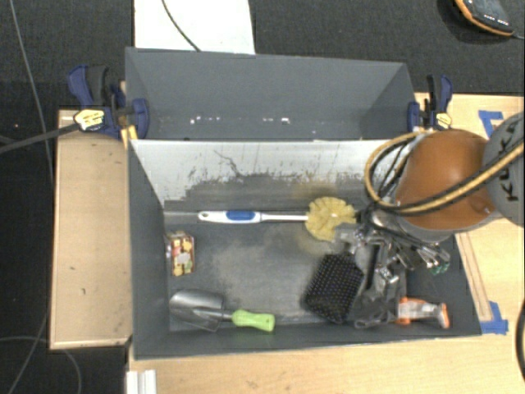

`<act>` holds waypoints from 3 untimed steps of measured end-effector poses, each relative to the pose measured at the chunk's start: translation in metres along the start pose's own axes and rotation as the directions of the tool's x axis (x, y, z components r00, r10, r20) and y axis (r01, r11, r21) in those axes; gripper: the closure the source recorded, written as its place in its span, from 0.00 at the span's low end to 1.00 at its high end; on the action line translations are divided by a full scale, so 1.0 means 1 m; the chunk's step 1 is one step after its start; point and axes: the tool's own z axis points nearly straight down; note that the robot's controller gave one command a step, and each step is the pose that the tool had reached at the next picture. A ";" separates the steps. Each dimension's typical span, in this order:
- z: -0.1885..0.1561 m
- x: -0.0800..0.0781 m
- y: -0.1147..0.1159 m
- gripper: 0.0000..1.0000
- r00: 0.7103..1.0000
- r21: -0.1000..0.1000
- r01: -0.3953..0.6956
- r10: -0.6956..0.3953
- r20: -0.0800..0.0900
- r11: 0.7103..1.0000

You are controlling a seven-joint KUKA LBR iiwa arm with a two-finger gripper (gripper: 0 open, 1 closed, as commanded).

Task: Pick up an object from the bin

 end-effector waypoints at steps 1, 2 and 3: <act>0.052 -0.004 -0.001 0.00 1.000 -0.003 -0.015 0.015 0.002 1.000; 0.051 -0.014 0.025 0.00 0.874 0.013 0.485 -0.485 0.011 0.874; 0.049 -0.007 -0.001 1.00 1.000 0.000 -0.014 0.014 0.013 1.000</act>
Offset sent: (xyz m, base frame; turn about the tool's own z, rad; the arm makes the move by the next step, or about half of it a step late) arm -0.0039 0.0289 -0.0544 -0.5115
